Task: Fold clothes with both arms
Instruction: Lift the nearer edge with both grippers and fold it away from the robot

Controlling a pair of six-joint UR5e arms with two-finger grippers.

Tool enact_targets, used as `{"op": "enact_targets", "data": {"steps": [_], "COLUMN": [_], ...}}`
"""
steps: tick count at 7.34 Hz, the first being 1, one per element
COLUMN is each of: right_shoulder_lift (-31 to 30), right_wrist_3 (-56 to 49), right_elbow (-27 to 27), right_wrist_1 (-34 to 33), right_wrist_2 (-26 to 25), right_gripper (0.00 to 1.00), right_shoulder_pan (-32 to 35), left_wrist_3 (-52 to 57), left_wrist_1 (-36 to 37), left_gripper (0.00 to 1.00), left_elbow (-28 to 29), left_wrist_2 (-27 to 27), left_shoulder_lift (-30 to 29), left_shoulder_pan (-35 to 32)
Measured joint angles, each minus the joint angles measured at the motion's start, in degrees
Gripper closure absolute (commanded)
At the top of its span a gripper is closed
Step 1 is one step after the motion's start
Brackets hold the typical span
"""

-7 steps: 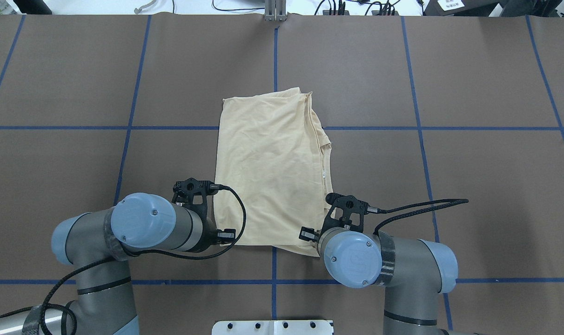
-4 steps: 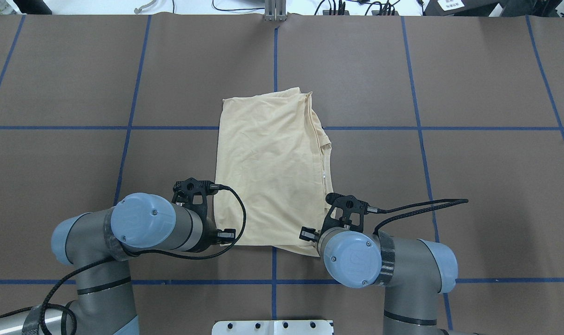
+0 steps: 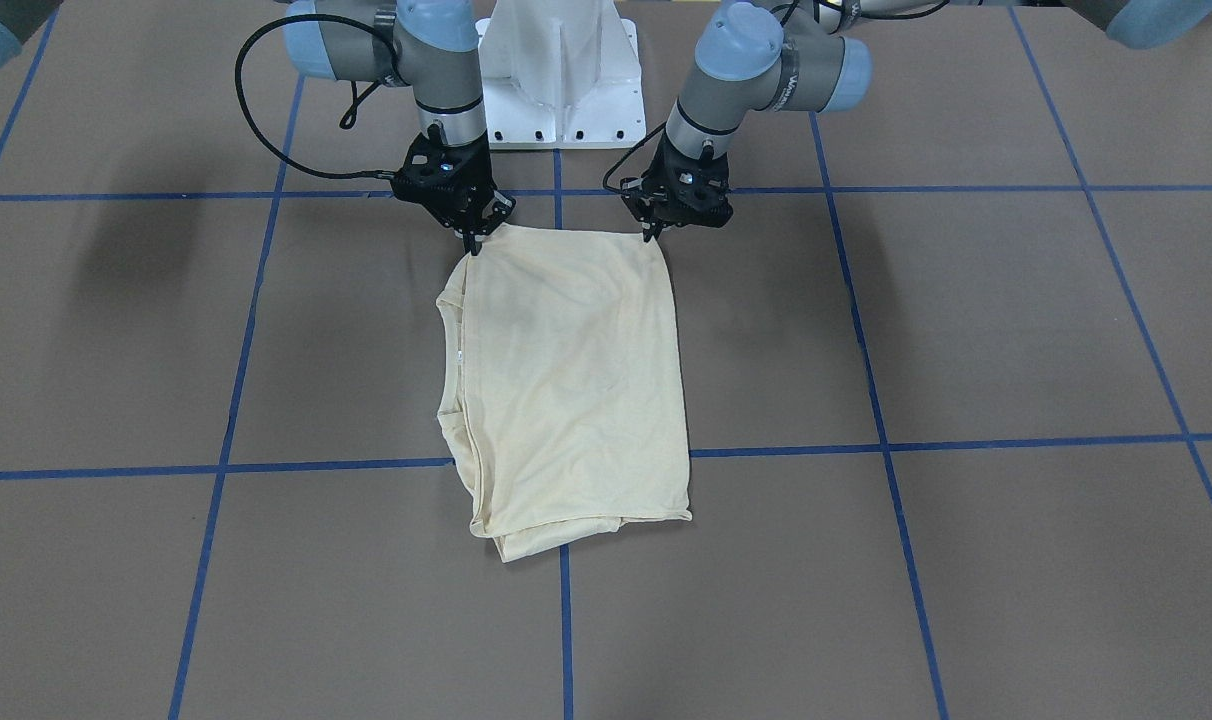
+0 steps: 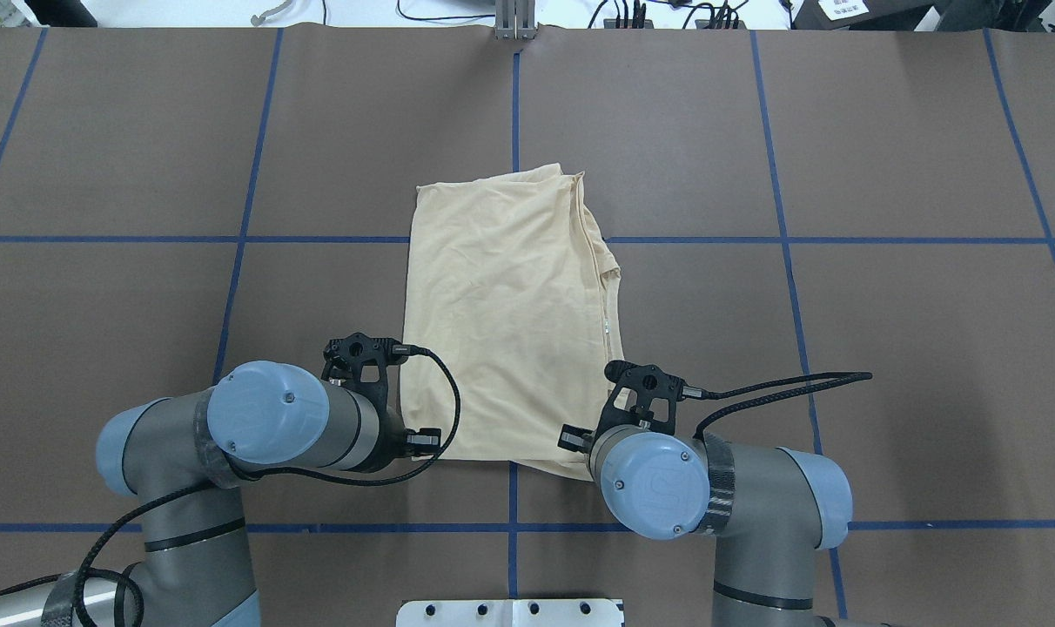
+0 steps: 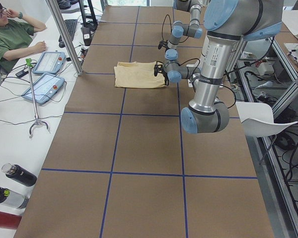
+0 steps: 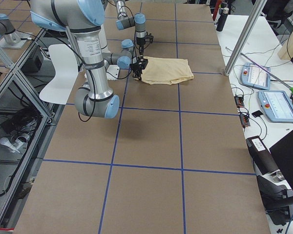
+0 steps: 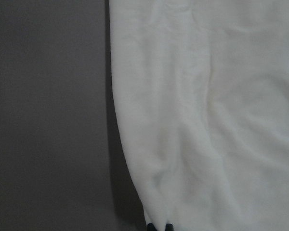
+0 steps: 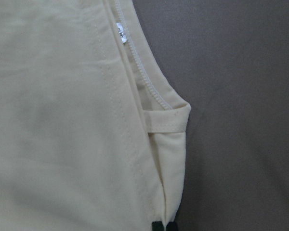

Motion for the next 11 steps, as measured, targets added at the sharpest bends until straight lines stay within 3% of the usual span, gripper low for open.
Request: {"op": "enact_targets", "data": {"steps": [3,4,6,7,9,11], "right_shoulder_lift": [-0.4,-1.0,-1.3,-1.1,0.3,2.3], "right_wrist_3": [-0.3,-0.3,0.0,0.0,-0.9,-3.0], "right_elbow": [3.0,7.5,19.1,21.1,16.3,8.8], "right_wrist_1": [-0.1,-2.3,-12.9,-15.6,-14.8,-8.9], "right_wrist_2": [0.6,1.1,2.4,2.6,2.5,2.5], "right_gripper": [1.0,1.0,1.0,1.0,1.0,1.0], "right_shoulder_pan": [0.6,0.4,-2.0,-2.7,-0.4,4.8], "left_wrist_3": [-0.2,-1.8,-5.4,-5.8,-5.3,-2.9], "left_wrist_1": [0.3,0.6,4.3,6.7,8.1,8.2], "left_gripper": [1.0,1.0,1.0,1.0,1.0,1.0], "left_elbow": [-5.0,-9.2,-17.6,-19.3,-15.6,-10.0], "left_wrist_2": [-1.4,-3.1,-5.7,-6.3,-6.1,-5.9], "left_shoulder_lift": [0.3,0.9,1.6,1.4,0.6,-1.6], "left_shoulder_pan": [-0.1,-0.1,0.7,1.1,0.0,-4.7]}}
